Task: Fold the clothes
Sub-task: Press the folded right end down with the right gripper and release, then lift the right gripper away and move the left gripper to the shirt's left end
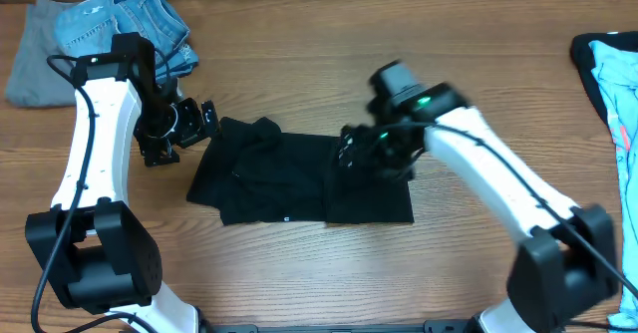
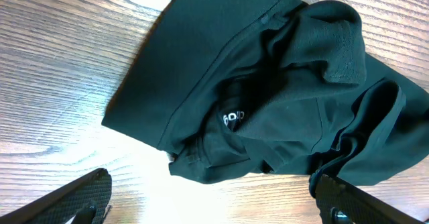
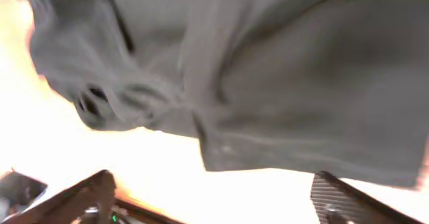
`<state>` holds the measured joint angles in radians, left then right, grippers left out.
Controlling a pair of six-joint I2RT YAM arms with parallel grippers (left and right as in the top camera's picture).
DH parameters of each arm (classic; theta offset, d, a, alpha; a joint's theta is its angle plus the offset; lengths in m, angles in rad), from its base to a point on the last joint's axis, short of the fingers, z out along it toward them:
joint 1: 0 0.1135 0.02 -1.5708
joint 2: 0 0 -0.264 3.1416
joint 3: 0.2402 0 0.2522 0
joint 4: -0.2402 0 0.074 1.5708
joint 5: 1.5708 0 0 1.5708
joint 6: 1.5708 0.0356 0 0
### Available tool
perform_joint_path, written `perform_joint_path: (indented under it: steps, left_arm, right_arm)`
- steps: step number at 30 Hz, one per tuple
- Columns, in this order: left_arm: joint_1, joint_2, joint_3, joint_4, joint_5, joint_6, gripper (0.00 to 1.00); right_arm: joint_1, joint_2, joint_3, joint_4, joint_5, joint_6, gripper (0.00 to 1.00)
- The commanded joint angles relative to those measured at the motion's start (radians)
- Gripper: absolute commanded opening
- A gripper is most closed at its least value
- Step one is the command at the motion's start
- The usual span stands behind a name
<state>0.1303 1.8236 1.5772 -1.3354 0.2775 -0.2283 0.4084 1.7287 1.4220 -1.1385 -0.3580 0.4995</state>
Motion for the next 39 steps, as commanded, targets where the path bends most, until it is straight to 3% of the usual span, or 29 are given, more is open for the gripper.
perform_joint_path:
  steps: [1, 15, 24, 29, 35, 39]
  left_arm:
    - [-0.007, 0.002, -0.005, 0.0, 0.004, 0.027, 1.0]
    - [-0.007, 0.002, -0.021, 0.023, 0.0, 0.069, 1.0]
    - [-0.007, 0.002, -0.175, 0.096, 0.004, 0.084, 1.0]
    - [-0.007, 0.002, -0.23, 0.126, 0.003, 0.084, 1.0]
    - [-0.007, 0.002, -0.249, 0.159, -0.005, 0.084, 1.0]
    - [-0.007, 0.002, -0.249, 0.175, -0.018, 0.082, 1.0]
  right_arm:
    - [-0.081, -0.031, 0.025, -0.049, 0.132, -0.036, 1.0]
    - [-0.331, -0.028, -0.003, -0.044, 0.451, -0.036, 1.0]
    - [-0.468, -0.02, -0.003, -0.045, 0.444, -0.042, 1.0]
    - [-0.499, -0.01, -0.025, -0.047, 0.371, -0.113, 1.0]
    - [-0.499, -0.01, -0.14, -0.005, 0.357, -0.12, 1.0]
    - [-0.499, -0.009, -0.244, 0.085, 0.209, -0.204, 1.0]
